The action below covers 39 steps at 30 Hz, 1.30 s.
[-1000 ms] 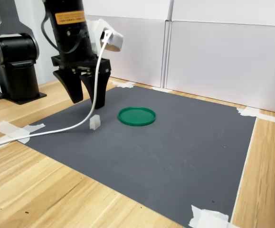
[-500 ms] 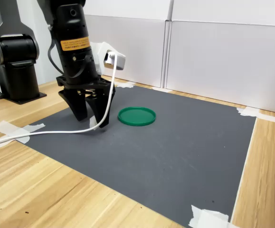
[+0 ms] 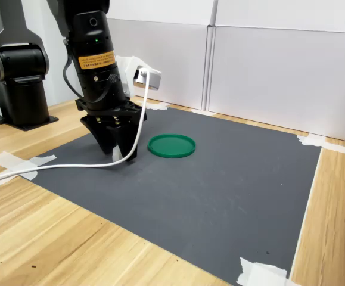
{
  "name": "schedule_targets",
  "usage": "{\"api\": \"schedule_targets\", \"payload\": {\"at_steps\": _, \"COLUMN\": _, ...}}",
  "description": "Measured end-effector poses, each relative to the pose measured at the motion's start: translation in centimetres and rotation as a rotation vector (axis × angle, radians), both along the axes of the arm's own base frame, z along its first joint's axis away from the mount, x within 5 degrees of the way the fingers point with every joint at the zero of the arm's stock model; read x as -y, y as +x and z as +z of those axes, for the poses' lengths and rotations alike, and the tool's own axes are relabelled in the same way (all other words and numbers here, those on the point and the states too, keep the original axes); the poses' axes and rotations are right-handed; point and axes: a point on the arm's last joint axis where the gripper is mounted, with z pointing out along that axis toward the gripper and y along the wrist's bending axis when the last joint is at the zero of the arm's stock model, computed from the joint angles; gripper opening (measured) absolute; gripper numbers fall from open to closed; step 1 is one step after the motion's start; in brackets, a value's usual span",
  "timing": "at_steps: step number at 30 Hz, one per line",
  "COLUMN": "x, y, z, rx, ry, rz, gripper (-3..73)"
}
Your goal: Grasp a white terminal and put it in the green lid.
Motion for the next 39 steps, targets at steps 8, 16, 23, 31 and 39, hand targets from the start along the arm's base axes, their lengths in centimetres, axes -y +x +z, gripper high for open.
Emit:
{"api": "schedule_targets", "payload": {"at_steps": 8, "x": 0.0, "y": 0.0, "z": 0.0, "rx": -0.009, "ry": 0.019, "rz": -0.077, "gripper": 8.3}}
{"api": "schedule_targets", "payload": {"at_steps": 16, "x": -0.1, "y": -0.2, "z": 2.2, "rx": 0.006, "ry": 0.05, "rz": -0.192, "gripper": 8.4}}
{"api": "schedule_targets", "payload": {"at_steps": 23, "x": -2.7, "y": 0.3, "z": 6.9, "rx": 0.026, "ry": 0.1, "rz": -0.233, "gripper": 8.4}}
{"api": "schedule_targets", "payload": {"at_steps": 31, "x": -6.4, "y": 1.0, "z": 9.5, "rx": 0.03, "ry": 0.155, "rz": -0.237, "gripper": 8.4}}
{"api": "schedule_targets", "payload": {"at_steps": 39, "x": -9.2, "y": 1.5, "z": 8.1, "rx": -0.009, "ry": 0.156, "rz": -0.265, "gripper": 8.4}}
